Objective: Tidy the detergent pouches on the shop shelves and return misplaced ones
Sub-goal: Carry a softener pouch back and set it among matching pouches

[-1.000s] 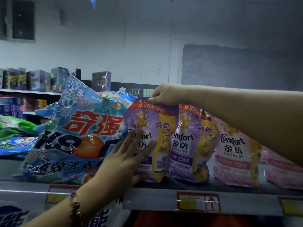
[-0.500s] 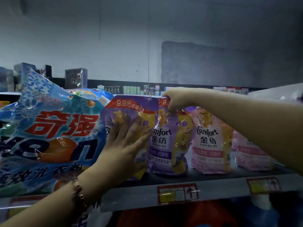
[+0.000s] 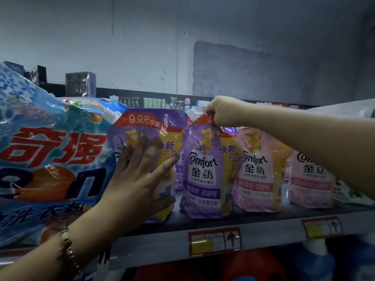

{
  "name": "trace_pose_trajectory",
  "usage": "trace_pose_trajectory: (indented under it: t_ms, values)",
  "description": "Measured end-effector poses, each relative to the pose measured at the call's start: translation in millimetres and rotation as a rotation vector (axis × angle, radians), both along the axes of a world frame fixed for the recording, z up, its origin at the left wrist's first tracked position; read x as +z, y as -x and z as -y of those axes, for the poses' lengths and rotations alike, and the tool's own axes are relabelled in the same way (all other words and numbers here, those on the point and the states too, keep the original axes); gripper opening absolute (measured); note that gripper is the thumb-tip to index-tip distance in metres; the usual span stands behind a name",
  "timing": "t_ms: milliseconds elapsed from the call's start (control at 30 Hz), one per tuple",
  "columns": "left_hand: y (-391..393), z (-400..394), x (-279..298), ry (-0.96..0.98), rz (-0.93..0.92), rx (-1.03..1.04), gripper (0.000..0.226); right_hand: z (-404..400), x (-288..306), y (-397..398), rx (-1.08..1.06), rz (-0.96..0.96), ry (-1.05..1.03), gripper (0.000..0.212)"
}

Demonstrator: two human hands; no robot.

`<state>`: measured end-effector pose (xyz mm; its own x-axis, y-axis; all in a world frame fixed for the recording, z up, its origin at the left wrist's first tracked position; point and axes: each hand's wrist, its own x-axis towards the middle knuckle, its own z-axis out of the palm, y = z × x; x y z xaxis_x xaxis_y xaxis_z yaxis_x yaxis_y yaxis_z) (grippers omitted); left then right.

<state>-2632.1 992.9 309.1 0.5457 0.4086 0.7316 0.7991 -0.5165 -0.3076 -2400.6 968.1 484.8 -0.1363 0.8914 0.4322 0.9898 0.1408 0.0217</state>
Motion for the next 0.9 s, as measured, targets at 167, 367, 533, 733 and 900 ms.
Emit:
trace_pose_trajectory:
  t_ms: [167, 367, 533, 733, 900]
  values:
    - [-1.4, 5.2, 0.9, 0.042, -0.036, 0.017, 0.084, 4.1, -1.1, 4.7, -0.048, 0.107, 0.013, 0.025]
    - [-27.4, 33.5, 11.7, 0.032, 0.047, -0.059, 0.072, 34.0, -11.6, -13.3, -0.039, 0.218, 0.001, 0.071]
    - [-80.1, 63.2, 34.5, 0.063, 0.046, -0.055, 0.075, 85.8, -34.4, -55.5, -0.027, 0.325, -0.112, 0.073]
    - [-158.2, 98.0, 47.2, 0.197, 0.008, -0.032, 0.084, 144.4, -72.1, -141.3, -0.061, 0.276, -0.001, 0.077]
    - [-255.0, 125.5, 47.7, 0.301, -0.036, -0.064, 0.099, 185.3, -100.0, -244.1, -0.144, 0.276, 0.108, 0.081]
